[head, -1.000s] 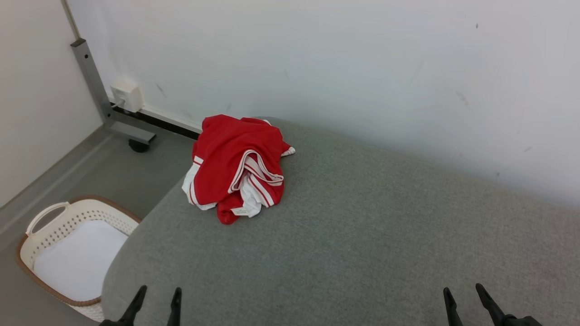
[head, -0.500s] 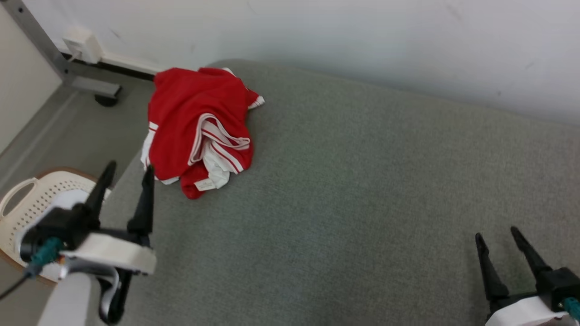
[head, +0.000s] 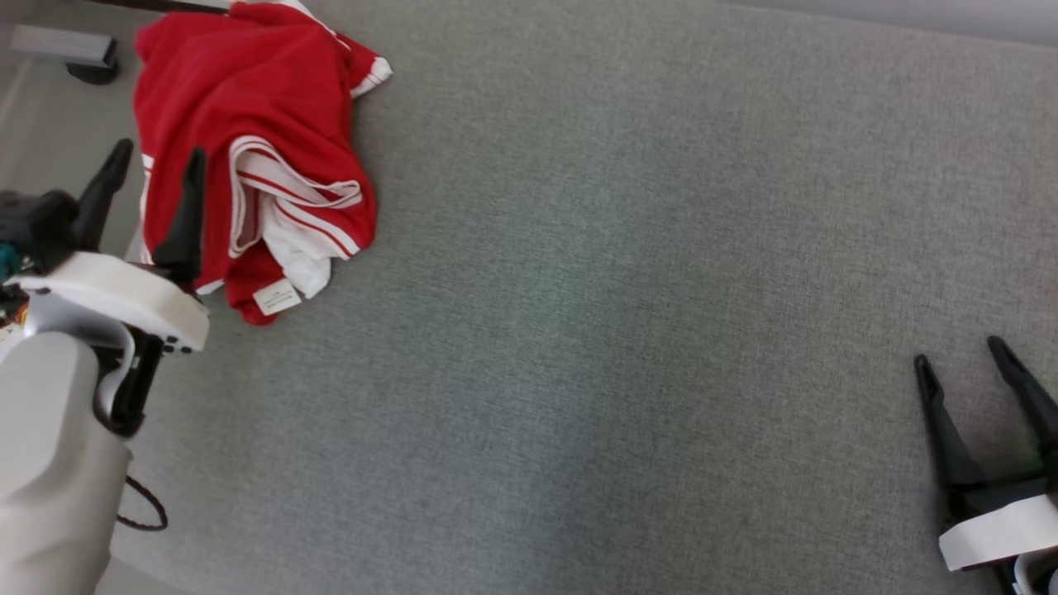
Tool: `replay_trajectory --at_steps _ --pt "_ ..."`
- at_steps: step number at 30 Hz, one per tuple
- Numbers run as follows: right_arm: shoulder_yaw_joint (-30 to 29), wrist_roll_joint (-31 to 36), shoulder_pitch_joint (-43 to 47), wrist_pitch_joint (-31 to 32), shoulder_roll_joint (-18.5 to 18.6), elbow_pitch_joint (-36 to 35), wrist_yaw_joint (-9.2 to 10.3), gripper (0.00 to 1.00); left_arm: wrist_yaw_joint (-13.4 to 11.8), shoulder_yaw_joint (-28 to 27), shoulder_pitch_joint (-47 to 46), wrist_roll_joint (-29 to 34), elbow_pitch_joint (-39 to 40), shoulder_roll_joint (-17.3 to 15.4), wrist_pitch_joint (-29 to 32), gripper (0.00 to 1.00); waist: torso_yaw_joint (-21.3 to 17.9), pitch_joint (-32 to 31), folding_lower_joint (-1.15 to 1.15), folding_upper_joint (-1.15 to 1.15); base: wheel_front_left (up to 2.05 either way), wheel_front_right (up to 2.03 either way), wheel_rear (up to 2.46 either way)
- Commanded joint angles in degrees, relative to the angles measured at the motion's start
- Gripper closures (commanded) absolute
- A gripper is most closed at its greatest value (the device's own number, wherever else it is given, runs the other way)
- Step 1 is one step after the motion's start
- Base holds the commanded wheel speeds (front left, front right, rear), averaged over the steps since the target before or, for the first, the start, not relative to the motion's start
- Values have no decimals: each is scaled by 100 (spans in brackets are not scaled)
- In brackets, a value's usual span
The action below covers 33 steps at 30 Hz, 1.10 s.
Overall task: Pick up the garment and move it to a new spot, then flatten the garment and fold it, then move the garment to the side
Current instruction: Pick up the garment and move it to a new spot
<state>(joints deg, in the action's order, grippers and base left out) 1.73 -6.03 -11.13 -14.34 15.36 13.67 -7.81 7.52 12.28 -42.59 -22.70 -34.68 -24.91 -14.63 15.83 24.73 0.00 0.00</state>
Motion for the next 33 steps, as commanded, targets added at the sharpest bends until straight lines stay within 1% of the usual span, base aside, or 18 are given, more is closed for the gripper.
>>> replay_trajectory --at_steps 1,6,11,13,14,15,17,19,21,24,26,30,31,33 --pt "-116 91 196 262 218 270 57 0 -11 221 -215 -148 -246 -73 44 0 -72 142 0 0 0 0 0" --pt "-212 98 391 496 368 -88 58 0 -11 651 -718 -503 -900 -144 73 0 -69 347 0 0 0 0 0" --pt "-282 113 560 718 419 -392 58 0 -11 1040 -1008 -715 -1464 -29 26 0 -40 441 0 0 0 0 0" --pt "-277 115 590 779 426 -487 58 0 -11 1227 -1103 -806 -1639 -37 8 0 -32 445 0 0 0 0 0" --pt "-271 117 599 810 429 -541 58 0 -11 1317 -1144 -878 -1702 -18 2 3 -30 443 0 0 0 0 0" --pt "-259 119 594 835 429 -591 58 0 -11 1400 -1173 -946 -1756 11 -9 9 -28 439 0 0 0 0 0" --pt "-222 116 590 865 432 -673 58 0 -11 1575 -1203 -1057 -1841 31 -11 51 -26 422 0 0 0 0 0" --pt "-196 97 585 893 429 -735 57 0 -11 1767 -1224 -1211 -1905 52 -15 65 -26 389 0 0 0 0 0" --pt "-178 72 597 897 436 -769 52 0 -11 1997 -1223 -1342 -1959 58 18 100 -31 351 0 0 0 0 0" --pt "-148 47 615 869 418 -775 44 0 -11 2283 -1227 -1584 -1978 0 19 100 -45 269 0 0 0 0 0" --pt "-134 49 640 853 383 -776 44 0 -11 2364 -1282 -1744 -1941 -58 -4 100 -50 204 0 0 0 0 0" --pt "-69 7 613 738 294 -719 41 0 -11 2343 -1377 -2043 -1730 -239 -55 100 -85 10 0 0 0 0 0" --pt "-69 7 613 738 294 -719 41 0 -11 2343 -1377 -2043 -1730 -239 -55 100 -85 10 0 0 0 0 0" --pt "-37 -24 596 670 235 -656 39 0 -11 2325 -1410 -2141 -1543 -352 -54 100 -103 -132 0 0 0 0 0"
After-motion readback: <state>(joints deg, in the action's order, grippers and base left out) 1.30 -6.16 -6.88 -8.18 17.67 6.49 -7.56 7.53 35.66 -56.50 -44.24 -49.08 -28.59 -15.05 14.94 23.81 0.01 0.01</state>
